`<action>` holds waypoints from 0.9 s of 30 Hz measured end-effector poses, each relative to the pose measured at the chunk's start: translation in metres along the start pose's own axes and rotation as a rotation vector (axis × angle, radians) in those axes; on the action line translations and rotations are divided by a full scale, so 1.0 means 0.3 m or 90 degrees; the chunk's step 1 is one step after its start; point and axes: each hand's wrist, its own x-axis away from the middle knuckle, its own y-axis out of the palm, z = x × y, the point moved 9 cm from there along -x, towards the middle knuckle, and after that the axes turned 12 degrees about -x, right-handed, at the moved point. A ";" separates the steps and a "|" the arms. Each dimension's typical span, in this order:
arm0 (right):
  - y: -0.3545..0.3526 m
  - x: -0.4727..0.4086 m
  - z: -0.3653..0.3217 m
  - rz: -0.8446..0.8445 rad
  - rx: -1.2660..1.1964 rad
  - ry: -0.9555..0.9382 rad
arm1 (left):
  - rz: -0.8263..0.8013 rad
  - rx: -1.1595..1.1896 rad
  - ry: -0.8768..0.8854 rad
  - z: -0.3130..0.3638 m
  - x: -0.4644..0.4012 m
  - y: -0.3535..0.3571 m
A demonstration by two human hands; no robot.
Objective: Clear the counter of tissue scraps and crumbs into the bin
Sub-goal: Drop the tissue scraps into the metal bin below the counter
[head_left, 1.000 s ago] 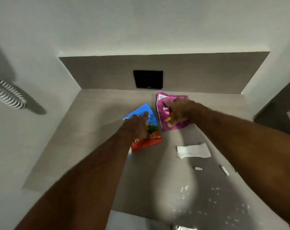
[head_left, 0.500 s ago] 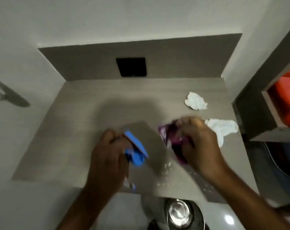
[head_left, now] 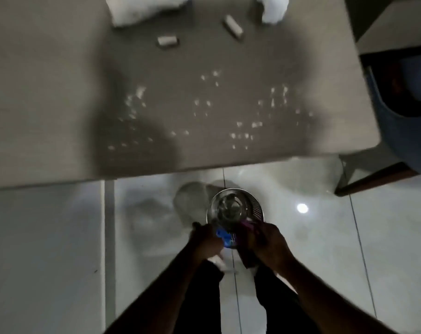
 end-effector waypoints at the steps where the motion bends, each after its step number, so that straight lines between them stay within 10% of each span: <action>1: 0.020 -0.075 0.043 0.011 -0.002 0.024 | -0.047 -0.030 -0.012 0.020 -0.054 0.055; 12: 0.267 -0.495 0.193 -0.026 -0.153 0.106 | -0.138 0.561 -0.063 0.071 -0.420 0.336; 18: 0.216 -0.476 0.204 -0.067 -0.136 0.130 | 0.144 0.149 -0.014 0.033 -0.353 0.118; 27: -0.184 0.167 -0.324 -0.040 -0.024 -0.214 | 0.342 0.007 0.261 0.198 0.463 -0.316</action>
